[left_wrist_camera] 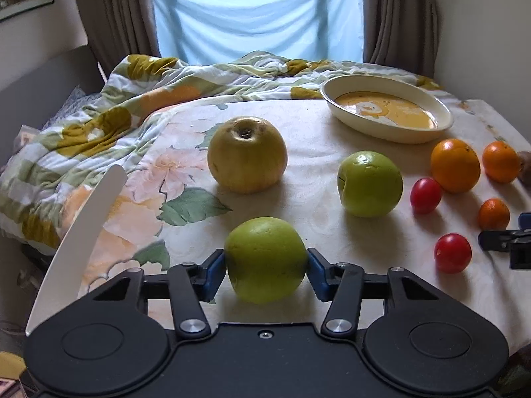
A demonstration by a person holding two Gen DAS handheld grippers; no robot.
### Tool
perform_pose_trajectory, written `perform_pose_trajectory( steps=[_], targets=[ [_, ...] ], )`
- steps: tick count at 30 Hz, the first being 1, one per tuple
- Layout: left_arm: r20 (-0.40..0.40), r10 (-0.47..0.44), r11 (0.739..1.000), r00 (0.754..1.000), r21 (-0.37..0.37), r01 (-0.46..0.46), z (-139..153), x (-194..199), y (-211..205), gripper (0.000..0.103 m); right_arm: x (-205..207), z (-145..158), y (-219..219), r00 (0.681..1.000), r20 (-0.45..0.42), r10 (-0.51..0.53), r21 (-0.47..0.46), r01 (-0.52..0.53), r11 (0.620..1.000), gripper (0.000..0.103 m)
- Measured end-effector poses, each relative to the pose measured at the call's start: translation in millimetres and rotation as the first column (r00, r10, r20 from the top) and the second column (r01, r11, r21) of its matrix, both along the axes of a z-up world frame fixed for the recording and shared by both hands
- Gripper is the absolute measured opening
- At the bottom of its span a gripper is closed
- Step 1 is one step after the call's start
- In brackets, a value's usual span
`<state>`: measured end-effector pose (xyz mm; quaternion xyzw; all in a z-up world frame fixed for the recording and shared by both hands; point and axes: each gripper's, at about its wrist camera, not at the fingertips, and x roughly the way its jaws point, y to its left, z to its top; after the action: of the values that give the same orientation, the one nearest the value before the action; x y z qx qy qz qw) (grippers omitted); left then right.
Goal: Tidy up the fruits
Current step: 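Grasp the green apple with the left tool while the right tool grasps a small mandarin, then carry the green apple into the bowl and open the left tool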
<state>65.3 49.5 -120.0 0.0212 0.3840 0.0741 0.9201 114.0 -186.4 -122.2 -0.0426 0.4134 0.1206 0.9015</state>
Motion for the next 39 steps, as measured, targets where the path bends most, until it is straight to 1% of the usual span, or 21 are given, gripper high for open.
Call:
perform_pose_trajectory(
  steps=[1, 6, 10, 13, 14, 15, 20, 27, 33, 39],
  targets=[
    [-0.002, -0.002, 1.0, 1.0, 0.008, 0.002, 0, 0, -2, 0.057, 1, 0, 1, 1.0, 0.001, 0.005, -0.001, -0.005, 1.0, 0.095],
    [-0.004, 0.003, 1.0, 1.0, 0.015, -0.003, 0, -1, -4, 0.056, 4, 3, 7, 0.999, 0.009, 0.046, -0.01, -0.046, 0.999, 0.077],
    [-0.003, 0.016, 1.0, 1.0, 0.01, -0.016, 0, -3, -5, 0.056, 4, 4, 11, 0.997, 0.017, 0.075, -0.017, -0.074, 0.997, 0.072],
    [-0.004, 0.024, 1.0, 1.0, 0.009, -0.024, 0, -3, -5, 0.056, 4, 5, 13, 0.995, 0.018, 0.094, -0.015, -0.093, 0.996, 0.066],
    [-0.005, 0.028, 1.0, 1.0, 0.009, -0.028, 1, -4, -6, 0.056, 5, 5, 14, 0.995, 0.018, 0.101, -0.016, -0.1, 0.995, 0.057],
    [-0.004, 0.032, 0.999, 0.999, 0.007, -0.032, 2, -5, -6, 0.056, 5, 5, 15, 0.994, 0.017, 0.108, -0.019, -0.107, 0.994, 0.051],
    [0.012, 0.05, 0.999, 0.999, 0.006, -0.05, 15, -9, -8, 0.056, 4, 13, 13, 0.991, 0.033, 0.129, -0.026, -0.128, 0.991, 0.051],
    [0.055, 0.062, 0.998, 0.997, 0.013, -0.063, 51, -14, -15, 0.056, 3, 38, 5, 0.988, 0.049, 0.147, -0.017, -0.146, 0.989, 0.051],
    [0.097, 0.046, 0.999, 0.994, 0.008, -0.047, 89, -11, -26, 0.056, 3, 70, -6, 0.983, 0.081, 0.162, -0.015, -0.162, 0.987, 0.051],
    [0.133, 0.02, 1.0, 0.991, 0.008, -0.021, 122, 1, -42, 0.056, 11, 105, -22, 0.98, 0.1, 0.174, -0.021, -0.173, 0.985, 0.051]
  ],
)
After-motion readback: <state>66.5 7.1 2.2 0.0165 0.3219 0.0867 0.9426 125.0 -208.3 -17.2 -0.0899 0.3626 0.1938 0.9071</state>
